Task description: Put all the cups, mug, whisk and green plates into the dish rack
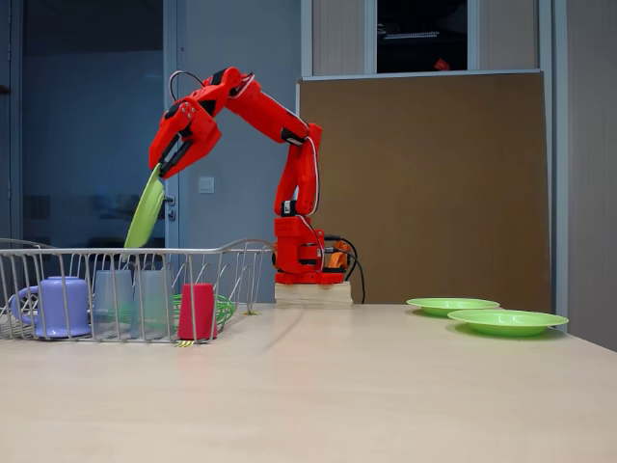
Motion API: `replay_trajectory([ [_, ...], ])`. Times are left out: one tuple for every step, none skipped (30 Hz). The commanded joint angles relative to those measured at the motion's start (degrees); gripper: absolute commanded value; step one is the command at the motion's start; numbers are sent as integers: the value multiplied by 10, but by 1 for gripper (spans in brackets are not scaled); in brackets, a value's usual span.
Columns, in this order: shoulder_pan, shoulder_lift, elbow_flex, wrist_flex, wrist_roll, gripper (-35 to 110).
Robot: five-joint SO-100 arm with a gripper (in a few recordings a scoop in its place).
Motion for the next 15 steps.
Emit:
replay_trajectory([
  [9, 50, 25, -3, 6, 0],
  [10, 57, 33, -4, 8, 0],
  [10, 63, 40, -5, 10, 0],
  [11, 69, 47, -5, 11, 0],
  [11, 74, 54, -5, 12, 0],
  [13, 79, 62, -6, 12, 0],
  [16, 82, 67, -6, 12, 0],
  [18, 83, 72, -8, 12, 0],
  [20, 86, 78, -10, 11, 0],
  [23, 88, 84, -13, 11, 0],
  [25, 89, 90, -16, 11, 0],
  [28, 89, 95, -18, 9, 0],
  [32, 89, 99, -21, 7, 0],
  [35, 89, 103, -24, 5, 0],
  [39, 89, 106, -27, 2, 0],
])
